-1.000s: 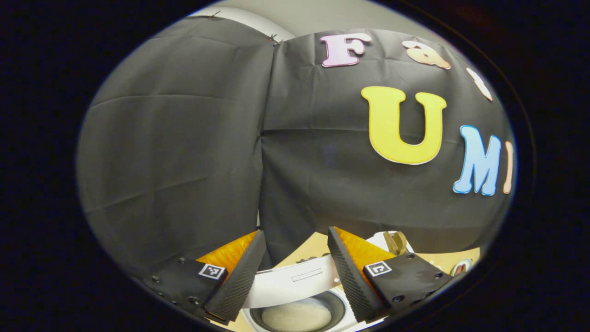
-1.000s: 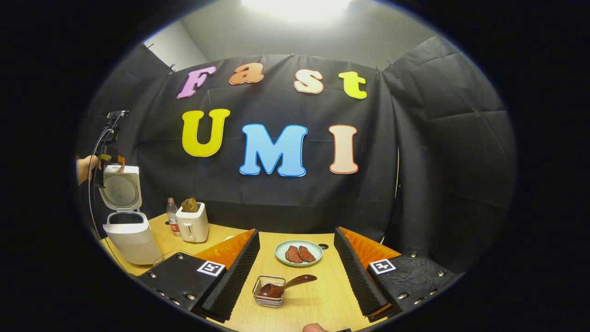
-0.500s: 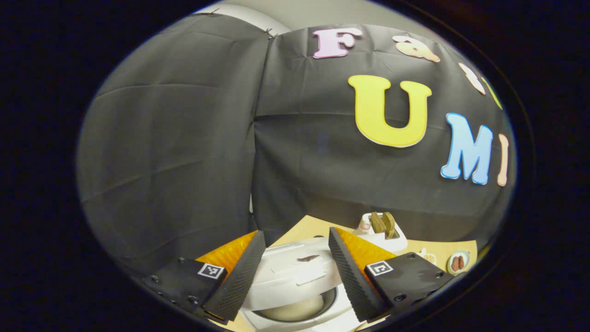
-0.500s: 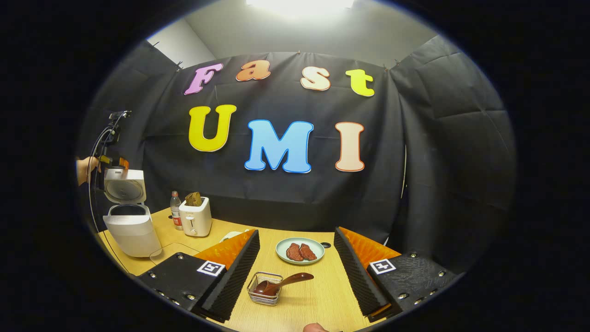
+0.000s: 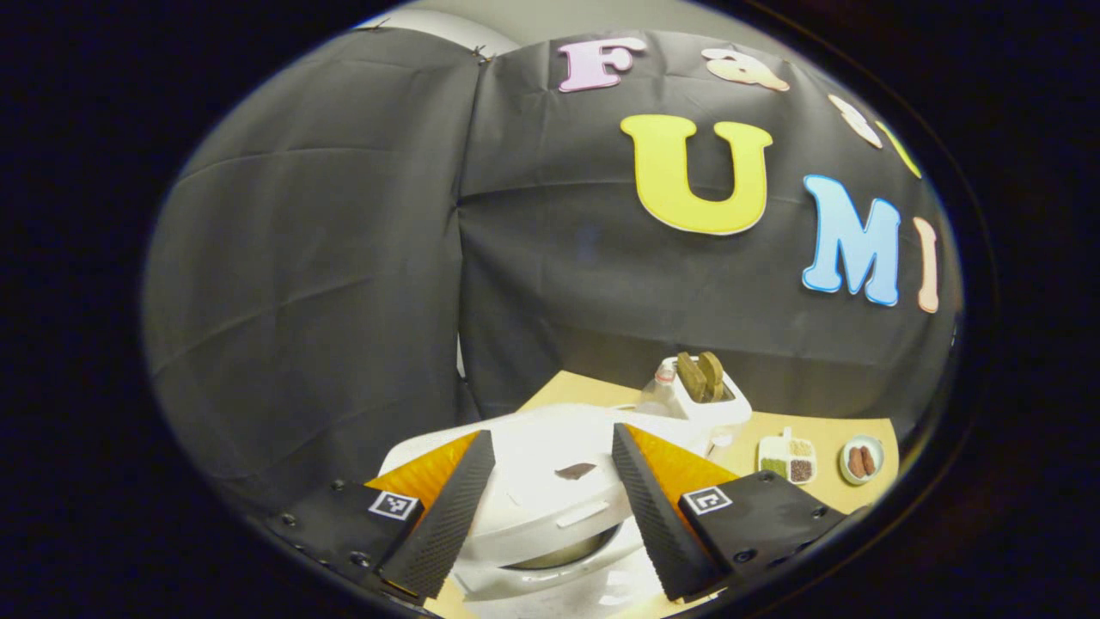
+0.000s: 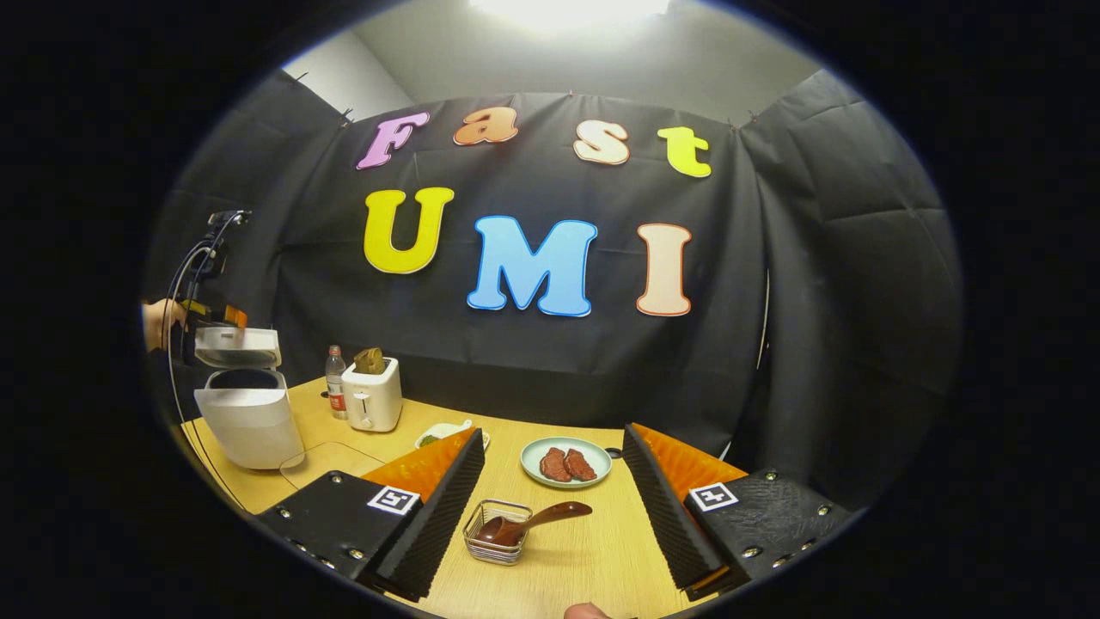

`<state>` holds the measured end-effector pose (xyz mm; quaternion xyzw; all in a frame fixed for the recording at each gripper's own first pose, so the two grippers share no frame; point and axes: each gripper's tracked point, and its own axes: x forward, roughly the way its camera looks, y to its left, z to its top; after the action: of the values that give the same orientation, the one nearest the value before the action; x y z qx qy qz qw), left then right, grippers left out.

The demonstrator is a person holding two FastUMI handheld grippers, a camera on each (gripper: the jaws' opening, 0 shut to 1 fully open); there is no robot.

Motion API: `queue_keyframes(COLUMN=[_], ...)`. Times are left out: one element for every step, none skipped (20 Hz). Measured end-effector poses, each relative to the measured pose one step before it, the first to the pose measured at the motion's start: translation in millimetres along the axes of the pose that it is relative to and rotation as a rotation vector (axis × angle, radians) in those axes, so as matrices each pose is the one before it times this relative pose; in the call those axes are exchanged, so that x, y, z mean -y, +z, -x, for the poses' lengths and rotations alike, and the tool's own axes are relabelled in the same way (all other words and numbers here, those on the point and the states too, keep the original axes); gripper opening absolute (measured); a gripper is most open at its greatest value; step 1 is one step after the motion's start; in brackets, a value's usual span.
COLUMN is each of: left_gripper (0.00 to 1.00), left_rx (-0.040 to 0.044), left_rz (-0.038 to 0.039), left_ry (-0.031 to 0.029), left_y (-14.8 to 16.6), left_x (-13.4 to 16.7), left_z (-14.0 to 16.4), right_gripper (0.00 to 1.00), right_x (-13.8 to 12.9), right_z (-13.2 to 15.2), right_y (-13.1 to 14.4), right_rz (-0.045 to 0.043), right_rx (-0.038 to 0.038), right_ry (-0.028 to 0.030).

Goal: Close the left gripper, press the button to open the rice cooker; take a wooden spoon from the chopstick holder with the right hand, scoop a spoonful of rice and pour it into the rice cooker, then put the wooden spoon back into the chopstick holder.

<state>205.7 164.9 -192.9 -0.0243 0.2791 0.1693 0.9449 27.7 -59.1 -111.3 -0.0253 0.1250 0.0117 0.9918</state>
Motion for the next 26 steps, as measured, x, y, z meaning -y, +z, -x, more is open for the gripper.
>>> queue_keyframes(left_gripper=[0.96, 0.96, 0.96, 0.96, 0.96, 0.96, 0.96, 0.96, 0.96, 0.96, 0.96, 0.96, 0.96, 0.96, 0.96, 0.96, 0.96, 0.96, 0.96, 0.96, 0.96, 0.96, 0.96, 0.96, 0.96, 0.96], left_rx=[-0.01393, -0.01092, -0.01079, -0.01041, -0.00625, -0.00633, -0.00643, -0.00692, -0.00625, -0.00653, -0.00757, -0.01054, -0.01167, -0.00847, -0.00572, -0.0028, -0.00393, -0.00503, -0.00493, -0.00457, -0.00223, 0.00111, 0.00347, -0.00273, -0.00528, -0.03444], left_rz=[-0.00412, -0.00094, 0.00055, 0.00052, -0.00019, -0.00287, -0.00277, -0.00349, -0.00214, -0.00107, -0.00063, -0.00125, -0.00026, -0.00388, -0.0106, -0.01131, -0.00879, -0.0041, -0.00086, -0.00472, -0.00903, -0.00916, -0.00376, 0.00077, 0.00463, 0.00693], left_ry=[-0.00563, -0.00484, -0.00373, -0.00299, -0.00201, -0.00131, -0.00058, 0.00017, -0.00078, -0.002, -0.00252, -0.00258, -0.00223, -0.00112, 0.00064, 0.00143, 0.00194, 0.00069, 0.00021, -0.00034, -0.00001, 0.00145, 0.00108, 0.00145, 0.00027, -0.00223], left_y=[-6.26, -7.98, -6.74, -7.01, -6.16, -4.95, -4.25, -2.23, -0.72, -3.86, -3.13, -4.58, -5.41, -4.73, -3.95, -3.32, -2.63, -1.23, -1.34, -2.04, -0.26, -0.48, 0.93, -0.98, 0.5, -8.16], left_x=[2.12, 2.51, -0.29, 0.74, 1.02, 0.93, -0.32, 1.4, 1.31, 2.0, 0.82, -0.4, 1.11, 0.47, 1.31, 0.11, 0.19, -0.23, 0.98, 0.34, 0.5, 0.25, -0.22, 0.2, 0.75, 1.3], left_z=[0.12, 0.28, 1.83, 1.81, 1.25, -0.74, -0.54, -0.47, -1.9, -0.13, -1.58, -1.61, -2.63, -1.51, -1.57, 0.85, -1.13, -0.82, -1.41, -0.92, -1.29, -0.1, -2.08, -0.06, -1.43, -2.72], right_gripper=[0.98, 0.98, 0.98, 0.98, 0.98, 0.98, 0.98, 0.98, 0.98, 0.98, 0.98, 0.98, 0.98, 0.98, 0.98, 0.98, 0.98, 0.98, 0.98, 0.98, 0.98, 0.98, 0.98, 0.98, 0.98, 0.98], right_x=[-0.92, -0.91, -1.34, -2.32, -1.78, -2.69, -2.72, -1.42, -2.18, -1.62, -0.96, -1.05, -0.79, 0.47, 0.78, 0.95, 0.65, 0.87, 0.51, 0.14, -0.73, -0.32, -0.08, -0.36, -0.82, -0.39], right_z=[-0.54, -0.87, -0.36, -1.39, -0.12, -0.2, -0.02, 0.05, 0.36, -0.19, 0.58, -0.01, 0.01, -0.08, 0.37, 0.11, 0.29, -0.23, 0.21, -0.07, 0.15, -0.07, 0.58, 0.26, 1.01, -0.04], right_y=[-0.62, -1.72, -0.64, -0.61, -0.32, -0.62, -0.25, -0.9, -0.65, -2.15, 0.13, 0.06, 0.94, -0.19, 0.17, -0.38, 0.07, 0.09, 0.21, -0.23, -0.65, -1.11, -0.39, -0.64, 1.24, 0.41], right_rz=[-0.00188, -0.00347, -0.00467, -0.0036, -0.00024, 0.00351, 0.00662, 0.00662, 0.00509, 0.00324, 0.00198, 0.00053, -0.00056, -0.0001, -0.00003, -0.00084, -0.00188, -0.00198, -0.00304, -0.00245, -0.00055, 0.002, 0.00444, 0.00621, 0.00611, 0.0061], right_rx=[-0.00221, -0.00496, -0.00344, -0.00184, -0.00088, -0.00089, -0.00165, -0.00036, -0.00356, -0.00347, -0.00182, 0.00036, 0.00039, 0.00004, 0.00028, -0.00044, -0.00019, -0.00024, 0.00074, -0.00127, -0.00213, -0.00245, -0.00148, -0.00147, 0.00246, 0.00198], right_ry=[0.00345, 0.00375, 0.00339, 0.0024, 0.00295, 0.00474, 0.00505, 0.00313, 0.00412, 0.00343, 0.00136, 0.00071, 0.0005, -0.00059, -0.00271, -0.00173, -0.00157, -0.00274, -0.00171, -0.00033, 0.0002, -0.00064, -0.00084, -0.00023, 0.00011, -0.00013])
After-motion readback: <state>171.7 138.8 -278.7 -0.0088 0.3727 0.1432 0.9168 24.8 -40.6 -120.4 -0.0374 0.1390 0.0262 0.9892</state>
